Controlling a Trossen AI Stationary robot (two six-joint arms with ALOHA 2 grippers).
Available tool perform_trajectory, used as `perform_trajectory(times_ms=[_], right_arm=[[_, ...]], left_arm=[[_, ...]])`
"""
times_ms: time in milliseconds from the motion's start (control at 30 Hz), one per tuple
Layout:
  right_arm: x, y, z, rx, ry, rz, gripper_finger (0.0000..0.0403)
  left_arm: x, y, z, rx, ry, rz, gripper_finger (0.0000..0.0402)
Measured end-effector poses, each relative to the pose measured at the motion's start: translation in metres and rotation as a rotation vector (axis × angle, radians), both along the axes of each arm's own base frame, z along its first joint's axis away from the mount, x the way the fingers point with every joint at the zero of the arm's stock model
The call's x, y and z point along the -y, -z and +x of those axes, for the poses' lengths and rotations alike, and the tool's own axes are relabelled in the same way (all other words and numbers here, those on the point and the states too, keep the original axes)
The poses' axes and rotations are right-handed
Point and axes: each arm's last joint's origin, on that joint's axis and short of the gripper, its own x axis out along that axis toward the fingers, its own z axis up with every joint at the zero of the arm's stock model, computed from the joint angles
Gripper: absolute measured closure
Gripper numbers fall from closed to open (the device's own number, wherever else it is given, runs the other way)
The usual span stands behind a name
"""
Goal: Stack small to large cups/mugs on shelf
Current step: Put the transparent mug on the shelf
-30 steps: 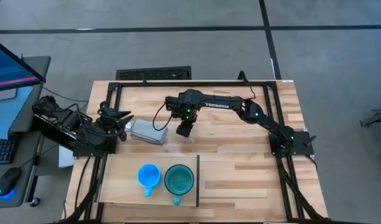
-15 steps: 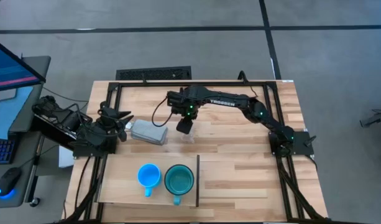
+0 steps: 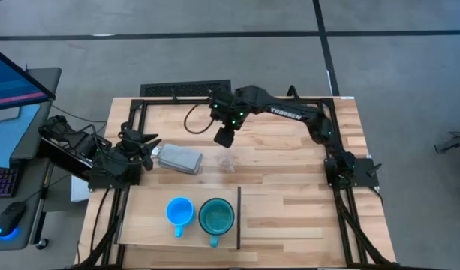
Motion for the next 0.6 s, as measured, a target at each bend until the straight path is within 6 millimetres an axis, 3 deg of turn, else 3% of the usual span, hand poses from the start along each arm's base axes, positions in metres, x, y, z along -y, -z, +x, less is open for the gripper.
perform_trajectory(times_ms=[267,367,467,600], right_arm=[[0.004,-0.062,-0.022,0.267,0.005,-0.097,0.0218],[0.005,-0.079,-0.035,0.291,0.044,-0.165,0.0218],[0.005,-0.087,-0.046,0.295,0.072,-0.209,0.0218],[0.004,-0.083,-0.049,0.315,0.083,-0.215,0.0222]], left_arm=[[0.000,0.000,0.000,-0.015,0.009,0.020,0.0308],[0.000,0.000,0.000,-0.024,0.014,0.032,0.0308],[0.000,0.000,0.000,-0.022,0.009,0.037,0.0308],[0.000,0.000,0.000,-0.022,0.008,0.038,0.0308]])
